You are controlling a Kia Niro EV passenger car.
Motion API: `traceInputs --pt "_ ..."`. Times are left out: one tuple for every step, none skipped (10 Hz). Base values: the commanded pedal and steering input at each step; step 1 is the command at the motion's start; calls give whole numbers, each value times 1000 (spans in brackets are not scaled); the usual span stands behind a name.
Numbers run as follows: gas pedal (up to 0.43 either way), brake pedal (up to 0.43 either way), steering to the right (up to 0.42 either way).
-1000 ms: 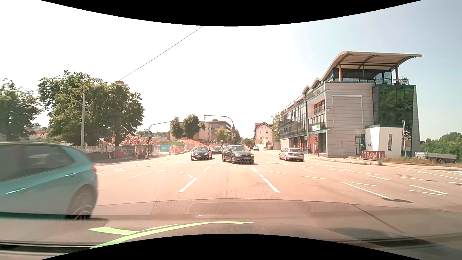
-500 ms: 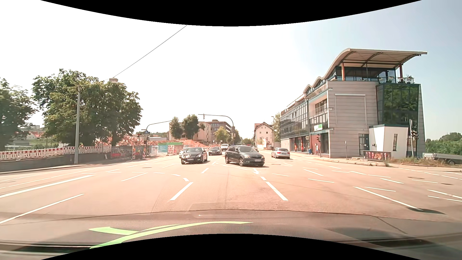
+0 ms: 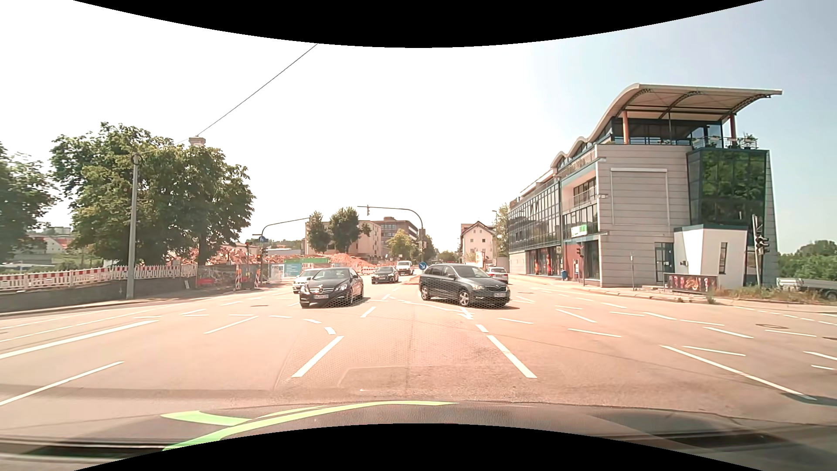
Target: Follow the waypoints while adhering to traffic rules and regulations
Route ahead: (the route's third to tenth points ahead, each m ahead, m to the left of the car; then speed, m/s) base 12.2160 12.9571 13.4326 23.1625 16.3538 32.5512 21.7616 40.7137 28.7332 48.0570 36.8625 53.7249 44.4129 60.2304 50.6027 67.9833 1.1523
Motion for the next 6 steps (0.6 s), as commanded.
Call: traceInputs --pt "0 98 6" --pt "0 91 6" --pt "0 85 6" --pt "0 79 6" --pt "0 67 6" --pt "0 61 6"
